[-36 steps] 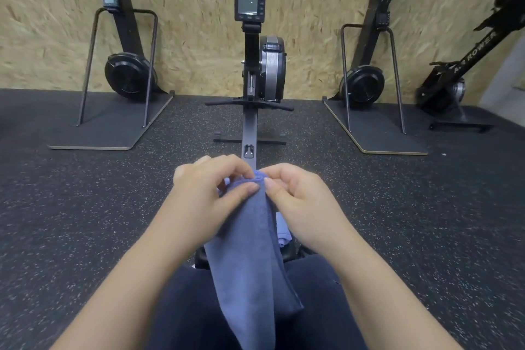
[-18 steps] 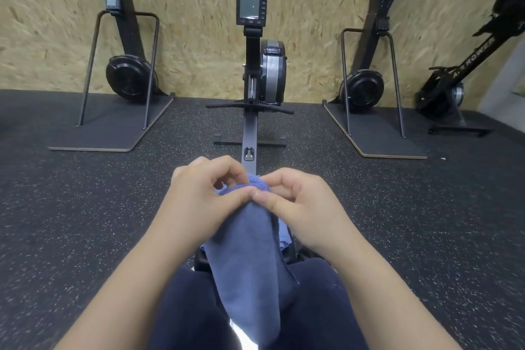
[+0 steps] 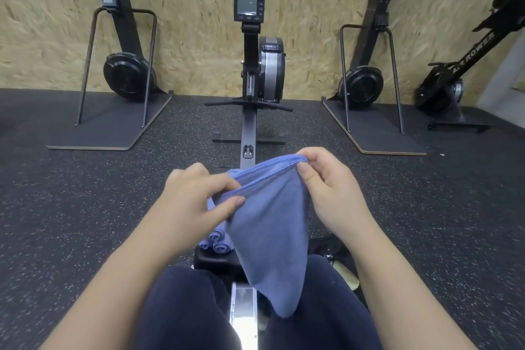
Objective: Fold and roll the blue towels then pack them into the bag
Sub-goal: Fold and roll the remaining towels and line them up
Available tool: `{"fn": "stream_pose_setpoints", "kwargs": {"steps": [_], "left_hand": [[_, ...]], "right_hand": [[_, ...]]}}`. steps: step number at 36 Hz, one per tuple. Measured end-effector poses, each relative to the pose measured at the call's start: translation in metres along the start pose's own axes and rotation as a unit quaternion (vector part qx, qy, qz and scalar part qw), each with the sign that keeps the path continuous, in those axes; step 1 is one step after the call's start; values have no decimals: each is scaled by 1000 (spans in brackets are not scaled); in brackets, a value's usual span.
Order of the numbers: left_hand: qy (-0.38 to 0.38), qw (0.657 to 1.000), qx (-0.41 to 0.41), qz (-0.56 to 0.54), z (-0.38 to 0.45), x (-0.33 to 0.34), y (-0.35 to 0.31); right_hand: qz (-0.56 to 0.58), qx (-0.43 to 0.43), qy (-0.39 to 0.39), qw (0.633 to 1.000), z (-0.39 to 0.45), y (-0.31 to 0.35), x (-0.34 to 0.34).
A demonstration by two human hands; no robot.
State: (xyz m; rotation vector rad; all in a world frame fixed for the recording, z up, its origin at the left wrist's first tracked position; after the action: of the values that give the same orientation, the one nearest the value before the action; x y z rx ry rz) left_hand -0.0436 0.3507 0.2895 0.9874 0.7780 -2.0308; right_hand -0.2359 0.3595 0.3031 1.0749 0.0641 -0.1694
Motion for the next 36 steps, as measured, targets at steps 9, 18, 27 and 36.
{"fn": "stream_pose_setpoints", "kwargs": {"steps": [9, 18, 27, 36], "left_hand": [[24, 986, 107, 127, 29, 11, 7], [5, 992, 95, 78, 46, 24, 21], [36, 997, 54, 40, 62, 58, 33], [59, 997, 21, -37, 58, 94, 44]], "right_hand": [[-212, 75, 24, 974, 19, -41, 3], [-214, 61, -47, 974, 36, -67, 4], [-159, 113, -77, 978, 48, -109, 3], [-142, 115, -120, 976, 50, -146, 5]]}}
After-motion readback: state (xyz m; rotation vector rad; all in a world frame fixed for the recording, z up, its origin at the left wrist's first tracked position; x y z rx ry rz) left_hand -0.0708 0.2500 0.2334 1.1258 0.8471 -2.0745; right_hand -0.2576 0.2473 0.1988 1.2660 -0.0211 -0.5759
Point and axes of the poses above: each hand's wrist, its own z-axis towards the middle knuckle, its own x-axis out of the palm, y = z × x, the point moved 9 cm from there along z, towards the middle knuckle, and after that the axes turned 15 degrees about z, right-handed, at the moved point
